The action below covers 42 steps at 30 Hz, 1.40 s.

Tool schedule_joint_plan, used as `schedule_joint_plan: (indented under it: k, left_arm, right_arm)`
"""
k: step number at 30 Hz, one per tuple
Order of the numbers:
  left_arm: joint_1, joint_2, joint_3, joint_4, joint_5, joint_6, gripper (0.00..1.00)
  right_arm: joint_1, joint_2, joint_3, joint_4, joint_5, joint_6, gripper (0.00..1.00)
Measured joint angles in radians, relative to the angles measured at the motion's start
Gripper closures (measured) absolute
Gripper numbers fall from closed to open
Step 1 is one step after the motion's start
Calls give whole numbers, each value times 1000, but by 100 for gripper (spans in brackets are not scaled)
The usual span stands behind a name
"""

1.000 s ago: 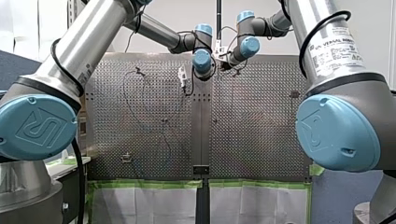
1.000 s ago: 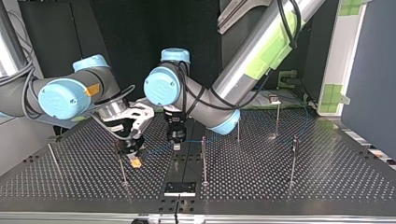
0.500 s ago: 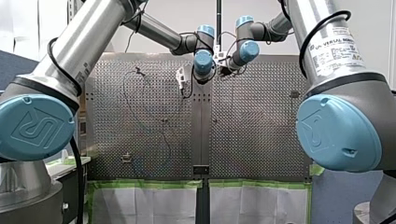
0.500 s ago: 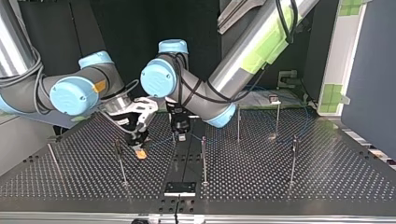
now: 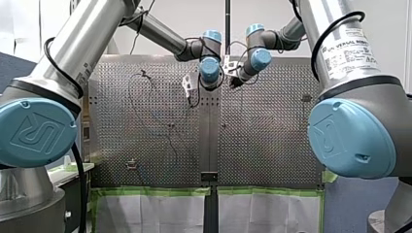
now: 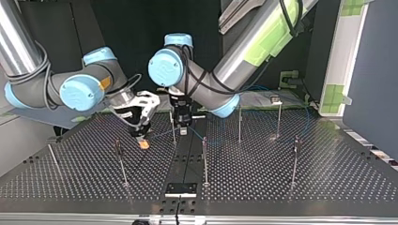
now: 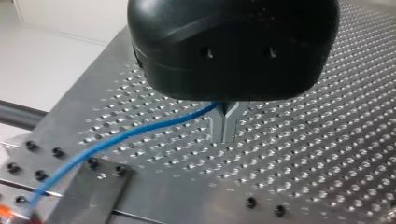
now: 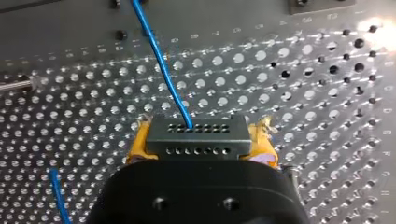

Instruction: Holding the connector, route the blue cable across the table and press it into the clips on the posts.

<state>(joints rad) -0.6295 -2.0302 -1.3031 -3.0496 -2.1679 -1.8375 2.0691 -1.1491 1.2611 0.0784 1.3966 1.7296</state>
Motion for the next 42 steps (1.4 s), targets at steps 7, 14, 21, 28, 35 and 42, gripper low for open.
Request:
schedule_joint_plan:
  k: [7,14,21,28,35,42]
  left_arm:
    - [6,-11,-58,58,58,-5,100]
    - [-5,-63,-121,121,112,-19,100]
    - [-12,-118,-190,190,132,-38,100]
    - [-10,-123,-247,247,156,-44,100]
    - [2,-124,-303,303,210,-58,100]
    - [23,-125,-367,367,267,-72,100]
  right_arm:
    - [-3,1,36,-6,2,-3,100]
    - [-5,2,93,-50,2,-2,100]
    - [-9,3,157,-87,3,-37,100]
    - [-18,5,216,-127,2,-49,100]
    - [-26,22,276,-183,2,-48,100]
    - [-33,74,340,-202,-1,-49,100]
